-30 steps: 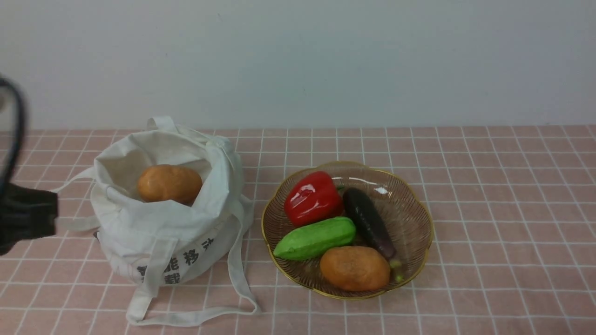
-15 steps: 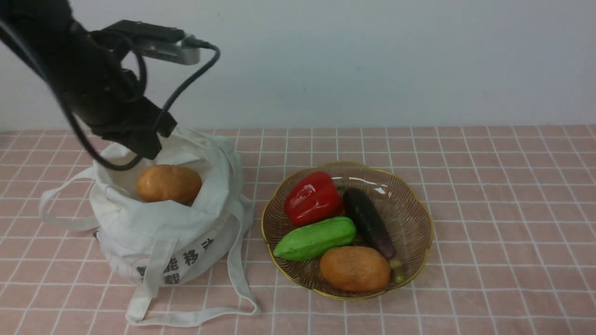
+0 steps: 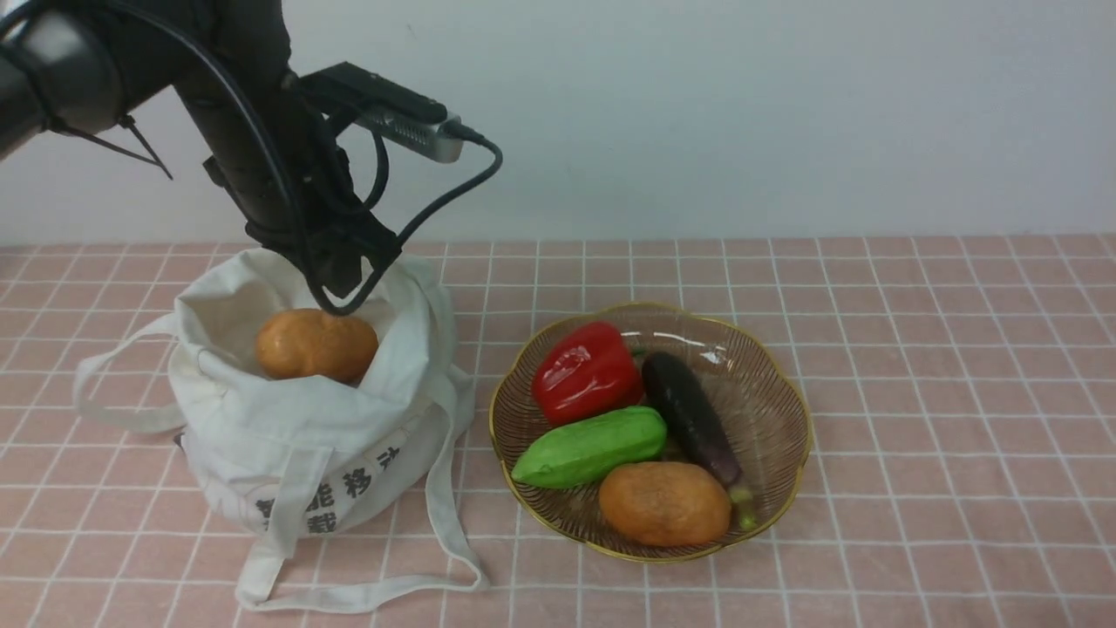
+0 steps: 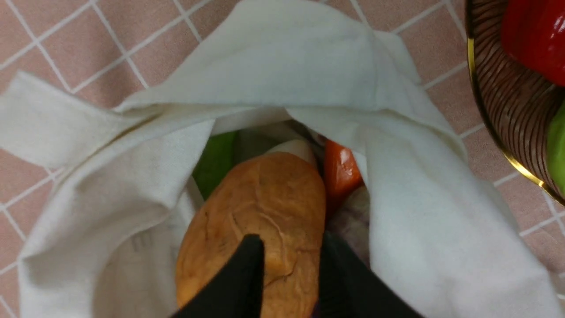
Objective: Take vegetables from bag on pink coffee tablecloth place on plate.
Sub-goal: 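Reach into the cloth bag and grasp the potato inside with the left gripper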
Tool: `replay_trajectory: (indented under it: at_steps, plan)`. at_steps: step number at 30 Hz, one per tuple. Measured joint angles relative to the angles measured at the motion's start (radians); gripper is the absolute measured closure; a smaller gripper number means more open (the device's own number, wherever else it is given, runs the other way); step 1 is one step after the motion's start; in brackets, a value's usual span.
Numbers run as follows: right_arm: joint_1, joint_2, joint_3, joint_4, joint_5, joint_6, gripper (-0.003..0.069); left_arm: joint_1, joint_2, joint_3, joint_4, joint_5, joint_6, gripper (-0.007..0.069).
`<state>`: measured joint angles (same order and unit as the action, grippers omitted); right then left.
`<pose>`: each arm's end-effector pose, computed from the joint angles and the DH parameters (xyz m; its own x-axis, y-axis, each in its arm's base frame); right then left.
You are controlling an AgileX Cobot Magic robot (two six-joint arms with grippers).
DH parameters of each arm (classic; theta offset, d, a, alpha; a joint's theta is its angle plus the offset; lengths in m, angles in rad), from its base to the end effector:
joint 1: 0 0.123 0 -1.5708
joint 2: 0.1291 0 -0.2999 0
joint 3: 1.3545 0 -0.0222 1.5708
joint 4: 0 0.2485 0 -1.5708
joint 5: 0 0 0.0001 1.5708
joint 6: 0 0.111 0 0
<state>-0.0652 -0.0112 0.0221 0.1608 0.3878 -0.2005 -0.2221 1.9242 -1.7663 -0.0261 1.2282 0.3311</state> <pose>0.0542 0.0032 0.1658 -0.3015 -0.0318 -0.9529 -0.0081 0.9995 -0.0308 0.4074 -0.0948 0.2863 -0.8194 0.5097 -0.2623 0.5126 0.8563 0.0626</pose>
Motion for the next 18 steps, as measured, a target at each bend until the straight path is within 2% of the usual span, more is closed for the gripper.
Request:
replay_trajectory:
  at_steps: [2,3,4,6,9,14,17,18]
  plan:
    - [0.000,0.000,0.000,0.000,0.000,0.001,0.0671,0.000,0.002,0.000,0.016,0.000,0.000,0.0291]
    - [0.000,0.000,0.000,0.000,0.000,0.001,0.0671,0.000,0.003,0.000,0.018,0.000,0.000,0.0279]
    - [0.000,0.000,0.000,0.000,0.000,0.002,0.0671,0.000,0.009,0.000,0.036,0.000,0.000,0.0185]
    - [0.000,0.000,0.000,0.000,0.000,0.003,0.0671,0.000,0.026,0.000,0.061,0.000,0.000,0.0079]
    - [0.000,0.000,0.000,0.000,0.000,0.004,0.0671,0.000,0.066,0.000,0.075,0.000,-0.002,-0.0028]
    - [0.000,0.000,0.000,0.000,0.000,0.004,0.0671,0.000,0.113,0.009,0.071,-0.001,-0.045,-0.0057]
    - [0.000,0.000,0.000,0.000,0.000,0.004,0.0671,0.000,0.127,0.026,0.090,-0.003,-0.079,-0.0022]
    - [0.000,0.000,0.000,0.000,0.000,0.004,0.0671,0.000,0.129,0.036,0.095,-0.003,-0.085,0.0020]
